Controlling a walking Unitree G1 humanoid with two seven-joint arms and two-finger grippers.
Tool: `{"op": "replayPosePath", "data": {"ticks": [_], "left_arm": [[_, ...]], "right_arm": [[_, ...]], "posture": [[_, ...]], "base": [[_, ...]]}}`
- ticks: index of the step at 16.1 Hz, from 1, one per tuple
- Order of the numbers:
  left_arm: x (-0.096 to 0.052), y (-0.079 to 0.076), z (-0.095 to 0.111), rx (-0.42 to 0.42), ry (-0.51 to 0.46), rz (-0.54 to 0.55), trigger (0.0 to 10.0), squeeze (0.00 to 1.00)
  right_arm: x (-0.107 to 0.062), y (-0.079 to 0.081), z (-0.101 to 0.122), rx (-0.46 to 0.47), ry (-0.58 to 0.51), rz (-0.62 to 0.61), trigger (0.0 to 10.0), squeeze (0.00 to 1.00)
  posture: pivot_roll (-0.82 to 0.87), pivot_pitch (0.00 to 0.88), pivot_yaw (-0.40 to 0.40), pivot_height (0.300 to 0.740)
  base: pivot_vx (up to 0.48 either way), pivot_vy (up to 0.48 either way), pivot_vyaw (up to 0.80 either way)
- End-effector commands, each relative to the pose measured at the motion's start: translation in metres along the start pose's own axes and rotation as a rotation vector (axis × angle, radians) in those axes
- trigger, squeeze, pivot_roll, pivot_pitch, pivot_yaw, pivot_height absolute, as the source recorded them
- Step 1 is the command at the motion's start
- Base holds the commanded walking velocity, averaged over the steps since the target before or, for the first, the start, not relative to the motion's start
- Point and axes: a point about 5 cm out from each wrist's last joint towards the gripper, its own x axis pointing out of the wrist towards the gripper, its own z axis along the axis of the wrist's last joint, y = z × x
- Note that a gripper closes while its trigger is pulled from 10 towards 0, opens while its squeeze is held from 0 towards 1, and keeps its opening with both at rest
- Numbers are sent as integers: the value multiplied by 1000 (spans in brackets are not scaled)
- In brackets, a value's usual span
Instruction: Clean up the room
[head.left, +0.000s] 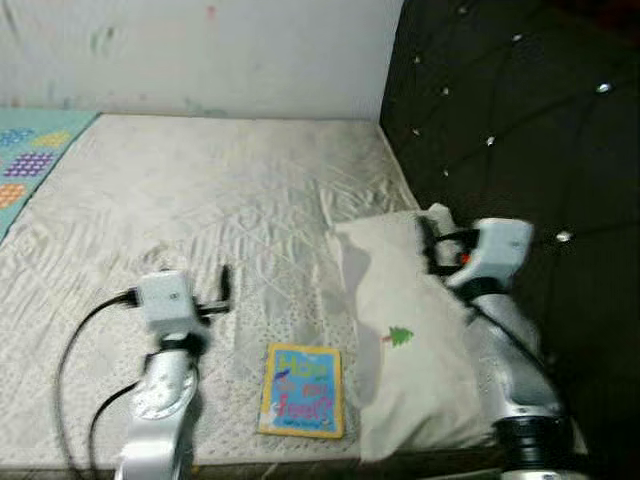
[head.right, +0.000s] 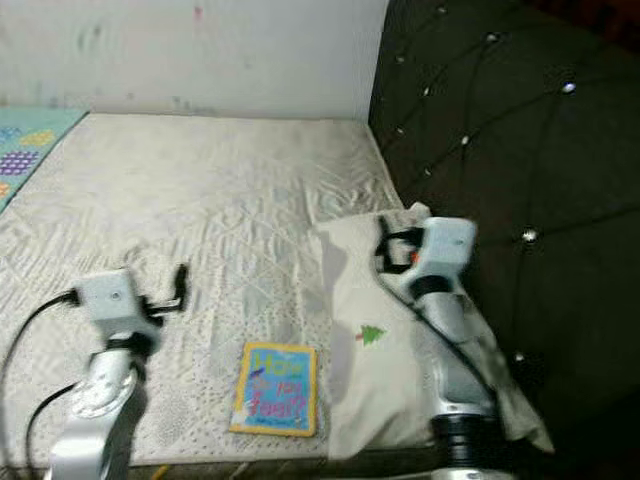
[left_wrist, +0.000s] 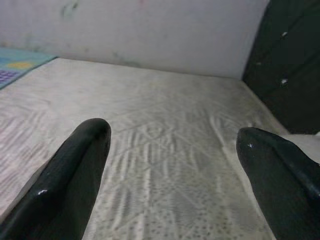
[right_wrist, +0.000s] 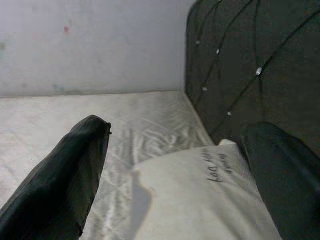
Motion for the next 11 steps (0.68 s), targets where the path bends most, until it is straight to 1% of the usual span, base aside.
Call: {"op": "replayPosePath", "data": {"ticks": [1,11], "left_arm": [[-2,8,2,6,1,25,10000,0],[-2,9,-2,1,27,42,10000,0]], "right_arm": [[0,8,2,10,-8,21,10000,0],[1,10,1,11,-7,41,10000,0]], "posture": [[-33,14,8,740],[-33,16,7,740]], "base": [[0,480,0],[0,480,0]]}}
